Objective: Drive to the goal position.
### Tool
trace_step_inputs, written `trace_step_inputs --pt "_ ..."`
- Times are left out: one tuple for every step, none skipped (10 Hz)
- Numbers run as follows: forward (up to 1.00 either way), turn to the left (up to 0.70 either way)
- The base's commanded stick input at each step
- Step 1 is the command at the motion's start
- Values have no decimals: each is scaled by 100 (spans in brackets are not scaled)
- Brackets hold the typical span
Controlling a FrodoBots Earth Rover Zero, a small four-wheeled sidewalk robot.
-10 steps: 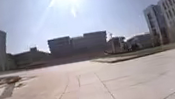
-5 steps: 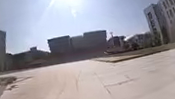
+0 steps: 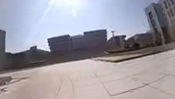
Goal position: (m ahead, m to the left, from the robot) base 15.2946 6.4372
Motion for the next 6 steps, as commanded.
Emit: trace_step_inputs --pt "100 5" --pt "100 5" --pt "100 5" --pt "100 5" --pt "100 5" --pt "100 5"
